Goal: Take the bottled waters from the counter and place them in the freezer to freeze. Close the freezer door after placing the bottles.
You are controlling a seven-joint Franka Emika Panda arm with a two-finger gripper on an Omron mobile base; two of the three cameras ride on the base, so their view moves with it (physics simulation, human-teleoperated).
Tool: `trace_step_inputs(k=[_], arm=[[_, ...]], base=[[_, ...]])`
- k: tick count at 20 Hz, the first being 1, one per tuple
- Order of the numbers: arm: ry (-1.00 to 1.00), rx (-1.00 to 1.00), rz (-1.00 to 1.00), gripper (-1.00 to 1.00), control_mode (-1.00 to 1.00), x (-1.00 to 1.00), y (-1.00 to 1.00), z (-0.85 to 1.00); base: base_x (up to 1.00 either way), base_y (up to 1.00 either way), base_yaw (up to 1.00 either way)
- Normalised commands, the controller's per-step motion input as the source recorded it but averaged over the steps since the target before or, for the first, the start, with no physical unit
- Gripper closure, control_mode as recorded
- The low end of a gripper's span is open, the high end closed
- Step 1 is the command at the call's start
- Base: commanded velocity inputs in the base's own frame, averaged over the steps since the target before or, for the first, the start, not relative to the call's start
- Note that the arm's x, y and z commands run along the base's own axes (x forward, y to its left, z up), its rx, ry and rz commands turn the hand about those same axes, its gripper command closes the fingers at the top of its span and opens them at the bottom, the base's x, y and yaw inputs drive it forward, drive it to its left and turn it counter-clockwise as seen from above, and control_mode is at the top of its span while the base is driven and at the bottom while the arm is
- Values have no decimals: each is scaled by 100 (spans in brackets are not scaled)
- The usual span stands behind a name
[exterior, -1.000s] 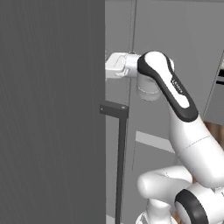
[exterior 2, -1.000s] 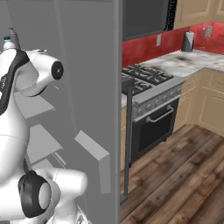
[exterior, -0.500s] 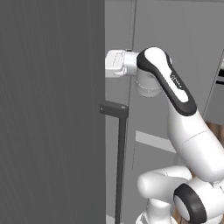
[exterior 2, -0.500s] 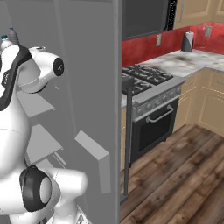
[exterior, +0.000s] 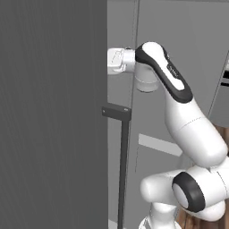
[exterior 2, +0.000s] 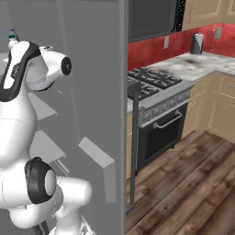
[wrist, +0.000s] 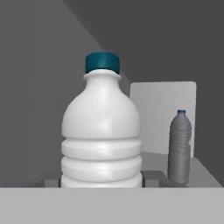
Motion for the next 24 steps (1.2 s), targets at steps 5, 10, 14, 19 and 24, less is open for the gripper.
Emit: trace_step_inputs(k=[5, 10, 14, 19, 24], arm=[[0, 0, 0, 100, -100, 38, 0, 0], [0, 0, 0, 100, -100, 21, 14, 0], [0, 0, 0, 100, -100, 19, 24, 0], [0, 0, 0, 100, -100, 16, 28, 0], [0, 0, 0, 100, -100, 23, 21, 0]], base=[[0, 0, 0], [0, 0, 0], [0, 0, 0], [0, 0, 0], [0, 0, 0]])
